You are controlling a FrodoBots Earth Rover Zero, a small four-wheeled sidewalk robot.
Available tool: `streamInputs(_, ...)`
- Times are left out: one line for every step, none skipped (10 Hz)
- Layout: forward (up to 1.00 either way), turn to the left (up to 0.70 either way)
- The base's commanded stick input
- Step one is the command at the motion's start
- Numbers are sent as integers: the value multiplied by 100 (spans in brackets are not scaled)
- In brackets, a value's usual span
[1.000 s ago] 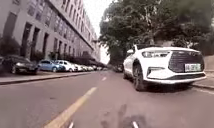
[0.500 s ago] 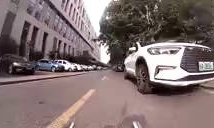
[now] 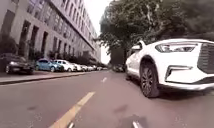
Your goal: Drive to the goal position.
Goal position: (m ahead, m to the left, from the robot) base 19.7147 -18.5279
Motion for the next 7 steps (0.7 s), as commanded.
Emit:
streamInputs(70, -14)
streamInputs(70, -14)
streamInputs(70, -14)
streamInputs(70, -6)
streamInputs(70, -1)
streamInputs(70, 0)
streamInputs(70, 0)
